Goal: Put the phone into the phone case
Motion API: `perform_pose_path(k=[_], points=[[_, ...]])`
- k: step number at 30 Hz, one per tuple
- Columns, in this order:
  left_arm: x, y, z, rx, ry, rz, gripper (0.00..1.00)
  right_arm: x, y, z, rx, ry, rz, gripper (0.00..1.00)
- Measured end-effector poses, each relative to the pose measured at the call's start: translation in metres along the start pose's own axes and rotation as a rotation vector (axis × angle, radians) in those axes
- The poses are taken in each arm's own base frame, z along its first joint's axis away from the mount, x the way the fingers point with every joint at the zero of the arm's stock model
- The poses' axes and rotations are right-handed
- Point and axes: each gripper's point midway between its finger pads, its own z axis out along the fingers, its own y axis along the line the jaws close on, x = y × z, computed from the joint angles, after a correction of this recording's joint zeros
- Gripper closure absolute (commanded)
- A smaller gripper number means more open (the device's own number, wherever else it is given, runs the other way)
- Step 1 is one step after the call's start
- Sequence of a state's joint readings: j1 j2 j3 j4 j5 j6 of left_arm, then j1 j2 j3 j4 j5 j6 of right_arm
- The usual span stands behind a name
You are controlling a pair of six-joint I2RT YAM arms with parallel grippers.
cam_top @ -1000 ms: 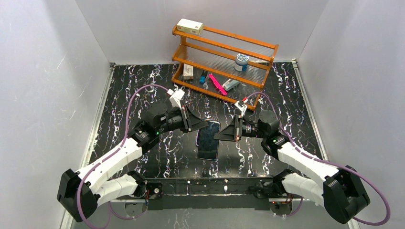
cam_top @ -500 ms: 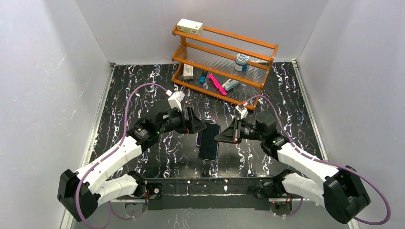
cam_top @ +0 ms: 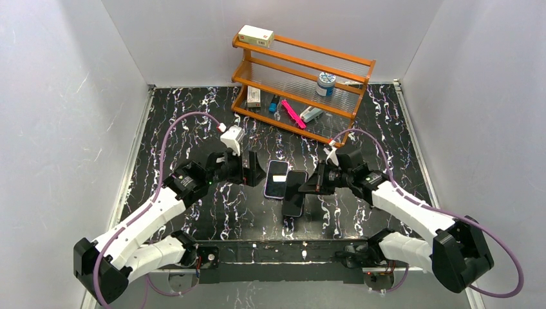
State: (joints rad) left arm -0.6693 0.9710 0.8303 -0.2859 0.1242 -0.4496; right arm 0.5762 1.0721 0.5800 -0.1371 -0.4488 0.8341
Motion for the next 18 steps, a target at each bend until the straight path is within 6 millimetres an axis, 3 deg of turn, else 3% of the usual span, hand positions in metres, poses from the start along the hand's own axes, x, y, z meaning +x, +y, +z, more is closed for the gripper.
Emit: perform_pose_path(k=[12,18], points=[[0.036,0.052,-0.001,-0.192,0.047,0.1,0.02,-0.015,-0.051,0.004,0.251,0.064,-0.029,0.99],[0.036,0.059,-0.002,-0.222,0.045,0.122,0.02,-0.019,-0.074,0.002,0.308,0.093,-0.016,0.99]])
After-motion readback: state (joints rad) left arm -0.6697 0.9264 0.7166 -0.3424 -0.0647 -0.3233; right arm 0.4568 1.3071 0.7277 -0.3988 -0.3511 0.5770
